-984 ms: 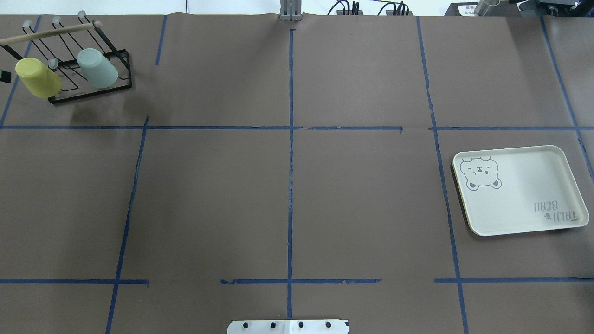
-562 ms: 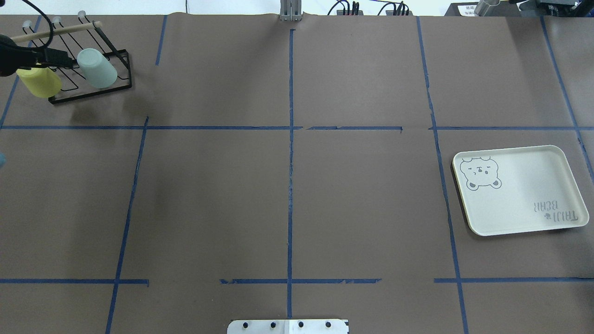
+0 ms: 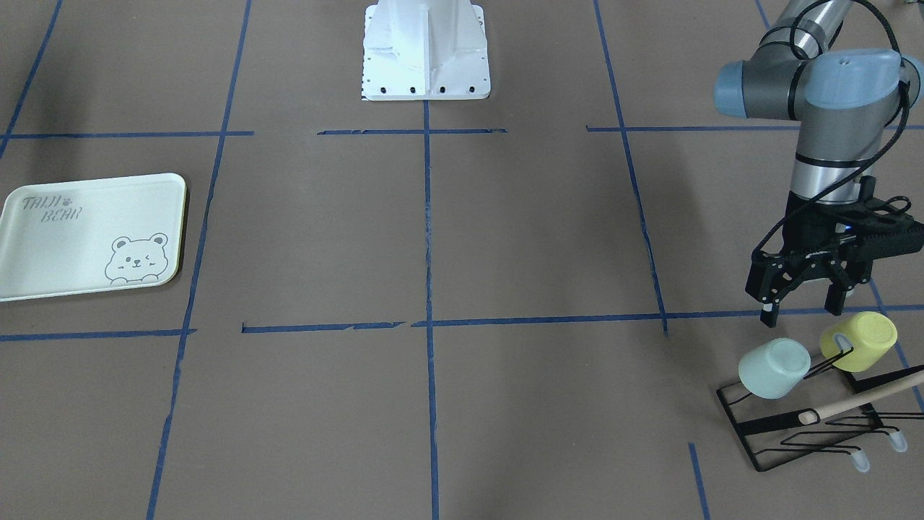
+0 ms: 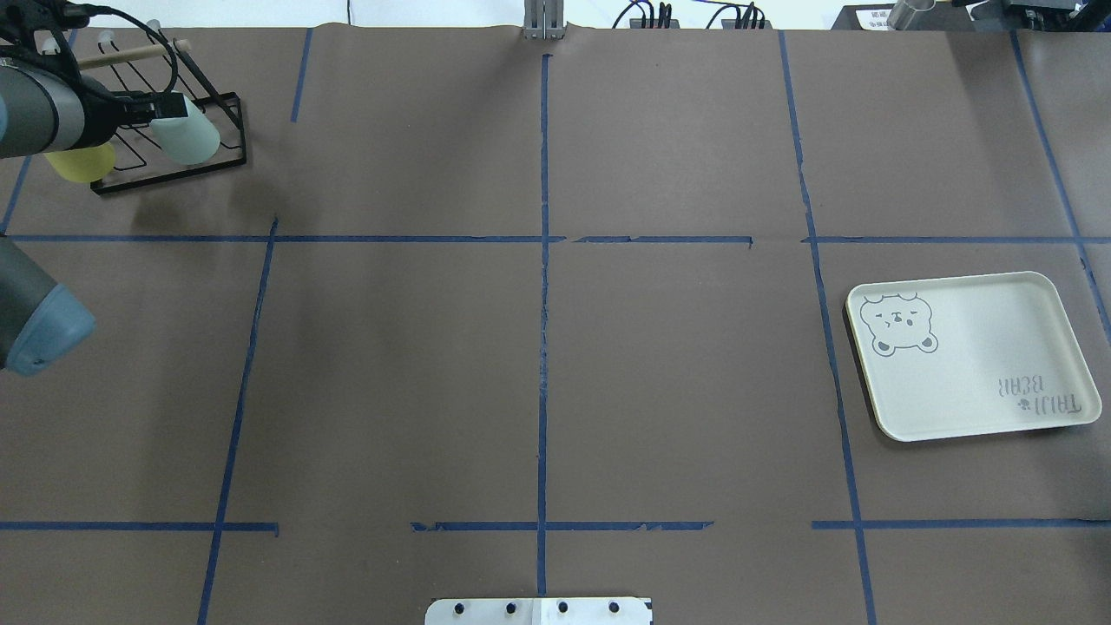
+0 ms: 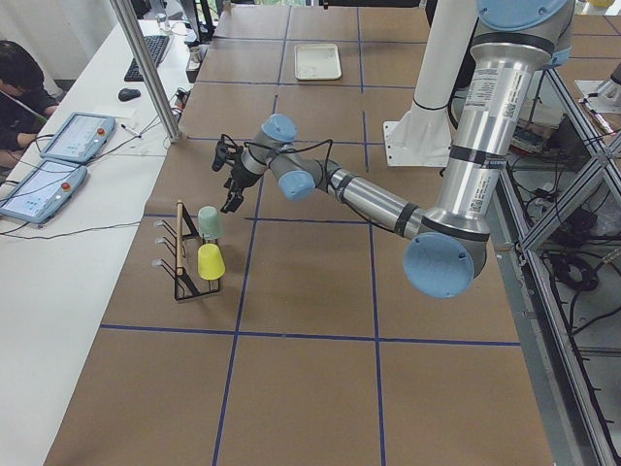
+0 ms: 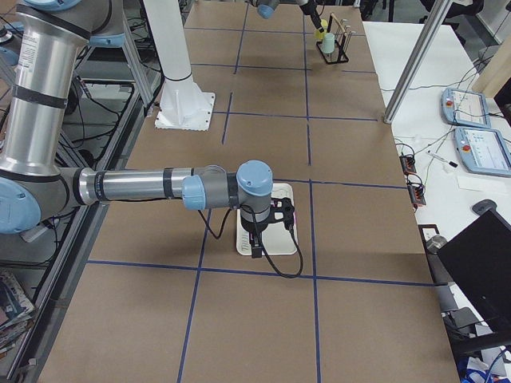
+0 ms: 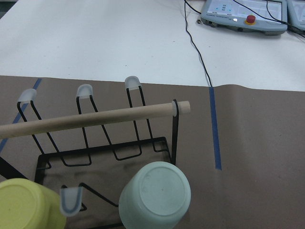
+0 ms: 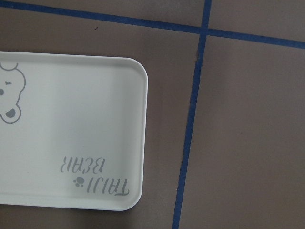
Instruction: Left arm grabs green cup and hands to right arm on tray
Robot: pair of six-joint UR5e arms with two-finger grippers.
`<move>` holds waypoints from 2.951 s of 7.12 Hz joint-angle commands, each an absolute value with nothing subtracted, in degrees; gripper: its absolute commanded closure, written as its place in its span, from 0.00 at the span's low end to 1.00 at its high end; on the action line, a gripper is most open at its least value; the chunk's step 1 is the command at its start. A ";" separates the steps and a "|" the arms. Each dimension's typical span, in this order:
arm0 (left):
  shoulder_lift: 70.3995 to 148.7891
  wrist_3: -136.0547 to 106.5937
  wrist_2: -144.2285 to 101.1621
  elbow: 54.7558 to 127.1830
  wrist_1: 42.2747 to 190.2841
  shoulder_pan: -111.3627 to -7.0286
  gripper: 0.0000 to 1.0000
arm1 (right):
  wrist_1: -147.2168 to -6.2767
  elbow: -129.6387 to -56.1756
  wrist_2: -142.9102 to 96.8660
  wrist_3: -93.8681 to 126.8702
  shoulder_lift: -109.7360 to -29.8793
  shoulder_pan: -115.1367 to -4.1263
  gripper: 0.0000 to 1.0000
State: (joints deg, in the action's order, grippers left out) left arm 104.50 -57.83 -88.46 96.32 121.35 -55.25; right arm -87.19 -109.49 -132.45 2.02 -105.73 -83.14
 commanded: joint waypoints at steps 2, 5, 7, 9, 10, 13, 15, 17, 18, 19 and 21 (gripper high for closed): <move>107.22 -58.01 -81.05 92.73 121.46 -52.74 0.00 | -87.19 -109.34 -132.45 2.02 -105.73 -83.14 0.00; 107.93 -57.66 -78.33 87.40 128.18 -52.47 0.00 | -87.19 -109.34 -132.45 2.02 -105.73 -83.14 0.00; 108.63 -57.66 -77.26 84.91 129.90 -51.33 0.00 | -87.19 -109.42 -132.45 2.02 -105.82 -83.14 0.00; 108.55 -57.48 -75.59 83.59 129.90 -50.28 0.00 | -87.19 -109.42 -132.45 2.02 -105.82 -83.14 0.00; 108.54 -57.57 -75.50 82.97 129.90 -50.27 0.00 | -87.19 -109.34 -132.45 2.02 -105.82 -83.14 0.00; 108.72 -57.57 -75.50 81.30 130.69 -49.49 0.00 | -87.19 -109.34 -132.45 2.02 -105.82 -83.14 0.00; 109.07 -57.57 -75.50 81.21 130.69 -48.78 0.00 | -87.19 -109.34 -132.45 2.02 -105.82 -83.14 0.00; 109.25 -57.57 -75.50 80.86 130.78 -48.78 0.00 | -87.19 -109.34 -132.45 2.02 -105.82 -83.14 0.00; 109.34 -57.57 -75.50 80.86 130.78 -48.78 0.00 | -87.19 -109.34 -132.45 2.02 -105.82 -83.14 0.00; 109.34 -57.39 -75.50 80.86 131.22 -48.78 0.00 | -87.19 -109.34 -132.45 2.02 -105.82 -83.14 0.00; 109.25 -57.22 -75.50 80.86 132.01 -48.87 0.00 | -87.19 -109.34 -132.45 2.02 -105.82 -83.14 0.00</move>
